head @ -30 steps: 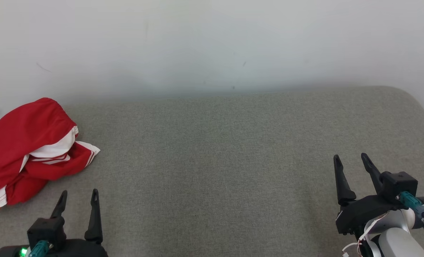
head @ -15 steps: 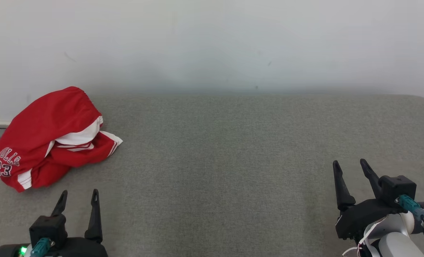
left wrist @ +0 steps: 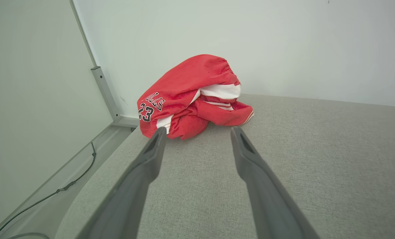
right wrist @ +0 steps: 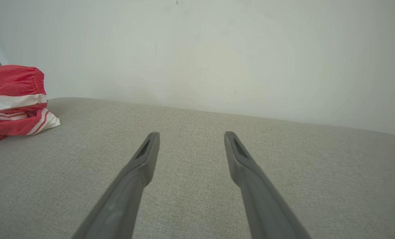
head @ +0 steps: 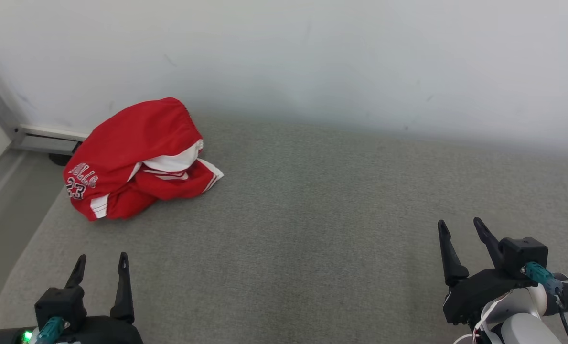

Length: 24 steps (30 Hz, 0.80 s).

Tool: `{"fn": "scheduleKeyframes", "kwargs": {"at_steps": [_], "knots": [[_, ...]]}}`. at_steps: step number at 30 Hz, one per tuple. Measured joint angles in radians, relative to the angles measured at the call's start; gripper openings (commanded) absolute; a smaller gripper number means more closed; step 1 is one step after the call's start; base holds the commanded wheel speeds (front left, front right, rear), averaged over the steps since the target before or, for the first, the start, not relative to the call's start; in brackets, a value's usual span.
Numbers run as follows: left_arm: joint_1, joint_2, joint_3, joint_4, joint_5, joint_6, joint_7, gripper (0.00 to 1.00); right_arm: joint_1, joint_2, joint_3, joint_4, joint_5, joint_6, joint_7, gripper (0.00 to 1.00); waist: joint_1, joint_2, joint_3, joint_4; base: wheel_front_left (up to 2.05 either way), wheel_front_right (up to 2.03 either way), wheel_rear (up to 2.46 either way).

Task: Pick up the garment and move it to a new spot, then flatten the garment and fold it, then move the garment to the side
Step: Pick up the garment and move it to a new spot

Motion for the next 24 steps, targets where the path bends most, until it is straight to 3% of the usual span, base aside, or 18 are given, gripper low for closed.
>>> {"fn": "scheduleKeyframes", "kwargs": {"at_steps": [14,24], "knots": [[0.008,-0.018,0.024,-0.018,0.006,0.0,0.017,1.0,-0.006,0.015,0.044,0.01,0.0,0.017,0.017,1.0,0.0,0.0,-0.007,0.174,0.0,0.0,0.0],[0.025,-0.021,0.042,-0.028,0.006,0.0,0.017,1.0,-0.043,0.035,0.079,0.028,-0.002,0.031,0.031,1.0,0.0,0.0,-0.007,0.26,0.0,0.0,0.0]]}}
